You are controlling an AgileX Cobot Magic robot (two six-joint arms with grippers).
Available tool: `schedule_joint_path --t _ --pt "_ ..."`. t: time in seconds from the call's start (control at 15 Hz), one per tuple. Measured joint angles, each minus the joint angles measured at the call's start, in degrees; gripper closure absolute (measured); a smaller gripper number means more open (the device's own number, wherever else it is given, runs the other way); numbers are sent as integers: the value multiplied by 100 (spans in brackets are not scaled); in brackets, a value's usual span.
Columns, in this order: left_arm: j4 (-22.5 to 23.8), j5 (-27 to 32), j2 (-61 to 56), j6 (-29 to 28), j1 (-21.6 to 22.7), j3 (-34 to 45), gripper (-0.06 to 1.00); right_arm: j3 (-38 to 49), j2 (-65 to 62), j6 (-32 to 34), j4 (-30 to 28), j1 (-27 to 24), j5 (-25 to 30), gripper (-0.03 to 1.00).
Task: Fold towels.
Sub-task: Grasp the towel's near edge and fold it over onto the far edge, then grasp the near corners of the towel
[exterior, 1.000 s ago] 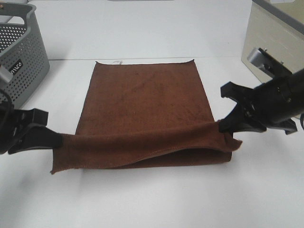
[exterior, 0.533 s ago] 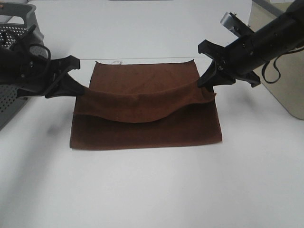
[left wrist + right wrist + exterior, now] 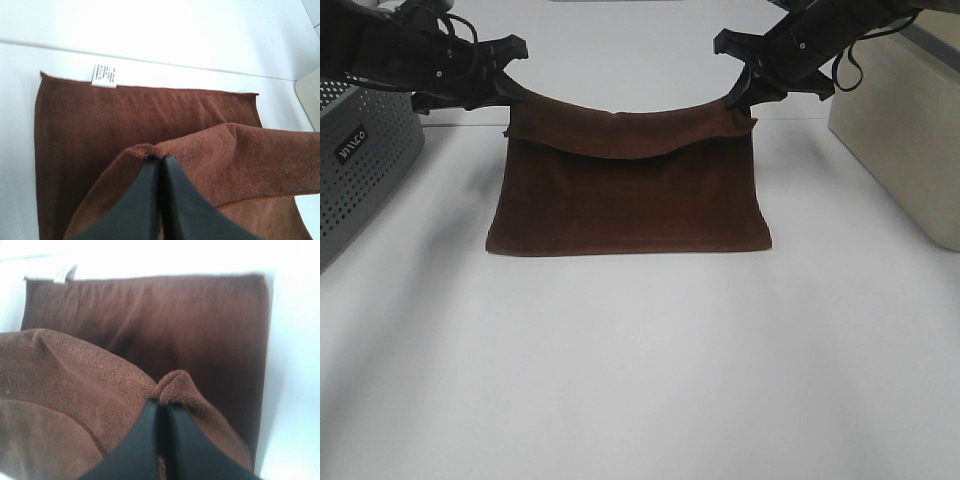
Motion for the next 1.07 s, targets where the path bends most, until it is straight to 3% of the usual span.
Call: schedule_joint_path --t 0.07,0.27,0.47,0.53,0.73,0.8,0.93,1.07 --pt "0 0 0 0 0 0 94 0 0 0 0 0 0 97" --pt "109 -218 1112 -23 0 -1266 94 -1369 1100 29 -258 0 0 97" --pt "109 -481 1616 -23 0 -1799 79 -1627 1581 29 -430 0 -229 95" --pt "115 -504 1662 29 0 -1874 67 -1633 1627 29 -453 0 -327 87" --pt "155 -464 1667 195 0 -1919 23 -1650 1616 29 -464 0 -413 32" --pt "201 -390 1667 195 0 -1919 15 -1650 1593 29 -493 0 -258 18" --pt "498 -29 1656 201 23 -1919 9 -1650 1467 6 -762 0 246 9" --pt "848 384 1593 74 63 -1919 8 -1650 1215 63 -991 -6 682 8"
